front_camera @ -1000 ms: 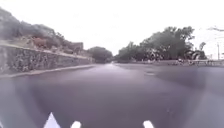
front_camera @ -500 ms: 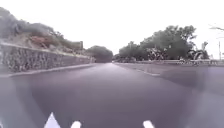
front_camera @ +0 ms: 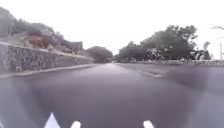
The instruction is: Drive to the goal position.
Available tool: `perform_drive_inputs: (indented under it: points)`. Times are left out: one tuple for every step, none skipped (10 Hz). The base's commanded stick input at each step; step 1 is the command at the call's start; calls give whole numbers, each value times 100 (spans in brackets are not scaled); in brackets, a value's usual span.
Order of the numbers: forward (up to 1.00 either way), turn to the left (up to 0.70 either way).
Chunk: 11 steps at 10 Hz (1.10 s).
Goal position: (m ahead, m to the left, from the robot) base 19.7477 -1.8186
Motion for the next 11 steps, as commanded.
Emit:
perform_drive_inputs:
  points:
    - [70, 0]
    - [70, 0]
    - [70, 0]
    - [70, 0]
    - [70, 0]
    - [70, 0]
    - [70, 0]
    - [70, 0]
    - [70, 0]
    - [70, 0]
    - [70, 0]
